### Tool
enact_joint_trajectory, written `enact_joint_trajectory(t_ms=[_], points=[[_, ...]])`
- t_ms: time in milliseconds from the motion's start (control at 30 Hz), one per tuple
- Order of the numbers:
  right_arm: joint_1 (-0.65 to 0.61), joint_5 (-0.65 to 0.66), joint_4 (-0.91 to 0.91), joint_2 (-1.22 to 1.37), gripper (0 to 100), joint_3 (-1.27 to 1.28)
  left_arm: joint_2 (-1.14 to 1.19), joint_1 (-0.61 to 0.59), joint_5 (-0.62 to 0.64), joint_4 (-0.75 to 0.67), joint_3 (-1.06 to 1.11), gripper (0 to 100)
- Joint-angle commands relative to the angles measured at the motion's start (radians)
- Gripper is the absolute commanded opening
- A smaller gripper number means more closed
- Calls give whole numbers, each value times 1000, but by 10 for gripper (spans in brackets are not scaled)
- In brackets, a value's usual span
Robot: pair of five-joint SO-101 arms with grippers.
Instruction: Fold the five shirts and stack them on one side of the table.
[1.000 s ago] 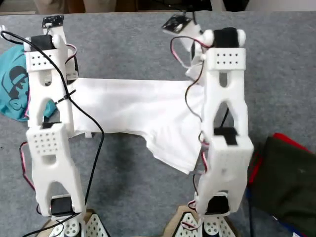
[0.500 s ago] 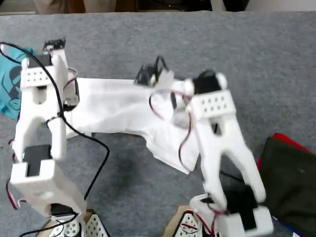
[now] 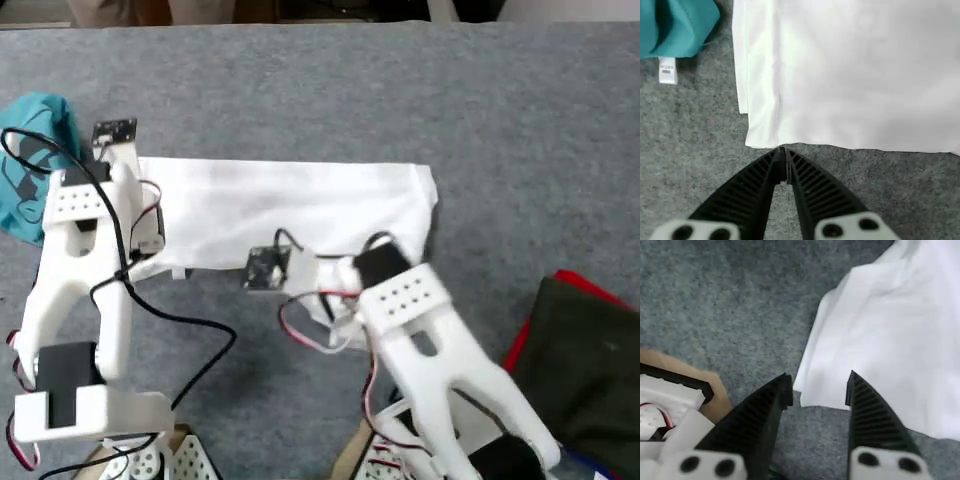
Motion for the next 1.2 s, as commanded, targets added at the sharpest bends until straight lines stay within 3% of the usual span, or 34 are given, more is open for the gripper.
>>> enact_joint_trajectory(t_ms=[0, 133, 433, 733, 1000, 1167], points=[[-61, -66, -75, -18, 196, 71, -48, -6, 25, -25, 15, 20], [-58, -103, -169, -10, 196, 168, -48, -43, 101, -25, 14, 20], [-22, -101, -328, -10, 196, 344, -48, -69, 110, -3, 20, 20], [185, -94, -405, -8, 191, 355, -48, -69, 112, -2, 23, 20], [197, -98, -428, -8, 41, 351, -48, -61, 112, -8, 18, 20], [199, -103, -433, -8, 5, 349, -48, -61, 112, -9, 14, 20]])
